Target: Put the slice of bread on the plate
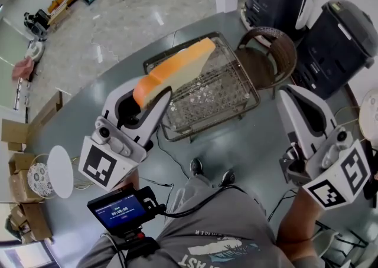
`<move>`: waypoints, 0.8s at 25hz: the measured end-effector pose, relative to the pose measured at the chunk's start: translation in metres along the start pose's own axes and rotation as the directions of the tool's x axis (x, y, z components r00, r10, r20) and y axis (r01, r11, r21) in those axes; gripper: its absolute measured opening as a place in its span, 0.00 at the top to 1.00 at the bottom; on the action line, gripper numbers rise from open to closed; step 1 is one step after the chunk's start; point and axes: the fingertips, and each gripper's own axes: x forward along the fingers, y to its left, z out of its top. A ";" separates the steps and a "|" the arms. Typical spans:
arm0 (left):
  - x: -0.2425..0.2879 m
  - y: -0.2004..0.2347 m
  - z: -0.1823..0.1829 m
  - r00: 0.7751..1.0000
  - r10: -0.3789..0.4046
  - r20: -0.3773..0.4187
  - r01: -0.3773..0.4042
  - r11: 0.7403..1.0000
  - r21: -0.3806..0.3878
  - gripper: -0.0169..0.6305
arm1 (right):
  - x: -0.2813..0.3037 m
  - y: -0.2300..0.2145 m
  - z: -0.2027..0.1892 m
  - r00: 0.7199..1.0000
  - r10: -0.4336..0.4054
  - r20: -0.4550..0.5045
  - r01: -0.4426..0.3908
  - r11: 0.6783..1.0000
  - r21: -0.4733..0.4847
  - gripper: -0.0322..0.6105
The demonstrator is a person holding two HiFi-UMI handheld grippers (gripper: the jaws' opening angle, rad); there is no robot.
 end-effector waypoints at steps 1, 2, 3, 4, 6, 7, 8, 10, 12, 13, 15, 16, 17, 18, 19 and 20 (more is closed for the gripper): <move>-0.001 0.007 0.000 1.000 -0.005 0.009 0.005 1.000 -0.003 0.82 | 0.005 0.005 0.001 1.000 -0.003 0.002 0.003 1.000 -0.004 0.94; -0.002 0.014 0.000 1.000 -0.011 0.021 0.011 1.000 -0.006 0.82 | 0.011 0.010 0.003 1.000 -0.005 0.003 0.005 1.000 -0.011 0.94; -0.003 0.022 0.001 0.999 -0.015 0.031 0.015 1.000 -0.009 0.82 | 0.018 0.013 0.005 1.000 -0.009 0.002 0.009 1.000 -0.019 0.94; -0.004 0.029 0.002 0.999 -0.017 0.039 0.018 1.000 -0.012 0.82 | 0.025 0.014 0.008 1.000 -0.015 0.001 0.015 1.000 -0.026 0.94; -0.006 0.042 0.000 0.999 -0.027 0.042 0.027 1.000 -0.015 0.82 | 0.037 0.016 0.012 1.000 -0.030 0.005 0.030 0.999 -0.027 0.94; -0.007 0.048 -0.002 0.999 -0.036 0.039 0.037 0.999 -0.014 0.82 | 0.042 0.016 0.012 0.999 -0.039 0.008 0.040 0.999 -0.025 0.94; -0.007 0.053 -0.005 0.998 -0.045 0.038 0.046 0.999 -0.013 0.82 | 0.046 0.017 0.012 0.999 -0.049 0.008 0.049 0.999 -0.023 0.94; -0.008 0.065 -0.009 0.998 -0.056 0.042 0.057 0.998 -0.015 0.82 | 0.057 0.017 0.008 0.998 -0.063 0.005 0.063 0.998 -0.022 0.94; -0.008 0.075 -0.015 0.997 -0.063 0.048 0.064 0.998 -0.020 0.82 | 0.067 0.016 0.004 0.997 -0.076 0.000 0.076 0.997 -0.019 0.94; -0.009 0.078 -0.019 0.997 -0.067 0.049 0.068 0.997 -0.024 0.82 | 0.071 0.016 0.001 0.997 -0.080 -0.002 0.080 0.997 -0.017 0.94; -0.010 0.083 -0.025 0.996 -0.078 0.049 0.079 0.996 -0.027 0.82 | 0.078 0.018 -0.003 0.996 -0.085 -0.006 0.085 0.996 -0.019 0.94; -0.011 0.085 -0.028 0.995 -0.082 0.049 0.084 0.996 -0.028 0.82 | 0.082 0.019 -0.003 0.996 -0.088 -0.006 0.088 0.996 -0.021 0.94; -0.012 0.089 -0.029 0.995 -0.085 0.052 0.087 0.996 -0.028 0.82 | 0.085 0.019 -0.003 0.996 -0.092 -0.006 0.092 0.995 -0.024 0.94; -0.011 0.093 -0.030 0.995 -0.087 0.058 0.089 0.996 -0.029 0.82 | 0.089 0.018 -0.002 0.995 -0.096 -0.005 0.096 0.995 -0.028 0.94; -0.010 0.098 -0.031 0.994 -0.088 0.064 0.090 0.995 -0.032 0.82 | 0.093 0.017 -0.002 0.995 -0.100 -0.006 0.100 0.994 -0.031 0.94; -0.008 0.101 -0.032 0.994 -0.091 0.069 0.093 0.995 -0.036 0.82 | 0.097 0.015 -0.001 0.995 -0.104 -0.007 0.103 0.994 -0.034 0.94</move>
